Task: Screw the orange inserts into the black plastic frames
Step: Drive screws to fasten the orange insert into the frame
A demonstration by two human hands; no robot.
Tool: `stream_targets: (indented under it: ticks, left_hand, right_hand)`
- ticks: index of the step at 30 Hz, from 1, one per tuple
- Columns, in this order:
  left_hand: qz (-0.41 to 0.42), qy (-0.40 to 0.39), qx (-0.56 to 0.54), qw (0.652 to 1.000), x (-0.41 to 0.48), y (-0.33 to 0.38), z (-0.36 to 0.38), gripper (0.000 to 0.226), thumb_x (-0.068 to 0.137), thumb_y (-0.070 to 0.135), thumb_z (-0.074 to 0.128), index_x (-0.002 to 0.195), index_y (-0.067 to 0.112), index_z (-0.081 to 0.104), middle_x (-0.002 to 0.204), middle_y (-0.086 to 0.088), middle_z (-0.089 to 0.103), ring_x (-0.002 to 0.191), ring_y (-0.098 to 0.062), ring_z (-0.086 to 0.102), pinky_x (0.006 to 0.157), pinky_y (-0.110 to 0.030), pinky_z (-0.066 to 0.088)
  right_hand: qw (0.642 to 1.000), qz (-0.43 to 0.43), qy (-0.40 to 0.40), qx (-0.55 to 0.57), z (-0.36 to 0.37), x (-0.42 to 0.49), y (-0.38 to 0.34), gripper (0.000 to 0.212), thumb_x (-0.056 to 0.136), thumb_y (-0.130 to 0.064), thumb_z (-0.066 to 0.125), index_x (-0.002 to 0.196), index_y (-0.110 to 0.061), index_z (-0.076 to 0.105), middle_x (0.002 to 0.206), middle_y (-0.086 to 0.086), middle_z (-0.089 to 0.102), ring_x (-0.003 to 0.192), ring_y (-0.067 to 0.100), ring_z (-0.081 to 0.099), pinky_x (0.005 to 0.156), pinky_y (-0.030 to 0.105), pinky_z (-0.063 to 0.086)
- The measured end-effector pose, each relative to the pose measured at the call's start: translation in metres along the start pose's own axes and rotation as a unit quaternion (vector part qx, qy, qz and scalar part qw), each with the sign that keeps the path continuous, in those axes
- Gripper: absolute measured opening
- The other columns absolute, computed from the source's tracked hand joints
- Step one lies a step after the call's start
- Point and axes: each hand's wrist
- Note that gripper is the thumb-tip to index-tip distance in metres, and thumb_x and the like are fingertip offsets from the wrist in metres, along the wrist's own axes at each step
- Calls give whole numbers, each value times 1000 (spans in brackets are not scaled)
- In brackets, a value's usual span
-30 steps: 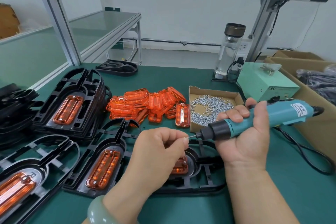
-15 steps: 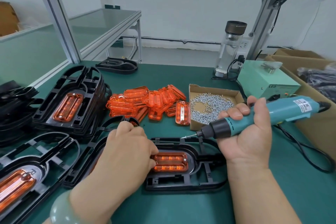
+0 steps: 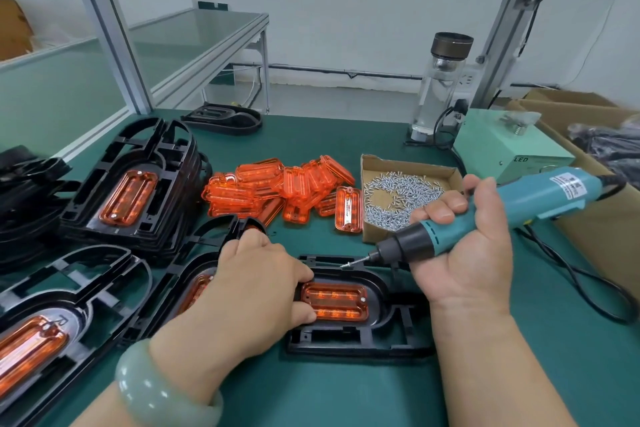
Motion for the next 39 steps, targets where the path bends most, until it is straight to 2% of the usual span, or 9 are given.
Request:
stream_targets:
  ticks: [4,8,16,24,39]
  left_hand:
    - [9,8,-39,999,5,8,9,55,81,61,56,132,45,45,105,11,50,116,-17,25,96,-31,18]
    - [16,24,-71,997,6,10,13,48,80,63,56,126,50,49,97,14,51,106,-14,27,87,-28,15]
    - [9,42,-71,997,3,8,15,54,72,71,57,123,52,53,98,15,55,104,-11,27,96,-29,16]
    - [-1,40,-85,996,2,8,16,55,72,71,57,123,51,53,100,15,53,111,-13,29,103,-31,19]
    - [-7,35,-97,995,1,9,17,53,73,68,60,122,49,54,101,16,56,111,-12,33,104,-32,19]
  right_hand:
    - [999,8,-12,-29,1,-3,3,18,78,-34,61,88,-23,51,58,-11,46,46,3,43,55,18,42]
    - [998,15,-17,-55,1,-4,6,20,77,-32,64,88,-22,50,58,-9,47,46,5,44,54,19,42]
    - [992,-3,-48,-118,3,-11,15,19,80,-28,64,91,-18,53,58,-6,48,45,8,46,50,20,44]
    - [985,-7,-78,-155,2,-12,18,15,84,-27,63,91,-17,54,59,-5,48,46,9,46,51,21,43]
    - [978,-21,-111,-178,2,-13,19,8,85,-22,60,88,-17,55,59,-4,48,46,10,45,50,22,42]
Point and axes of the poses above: each hand's wrist, its own x-axis towards the middle knuckle, its own z-axis out of the palm, y = z × x
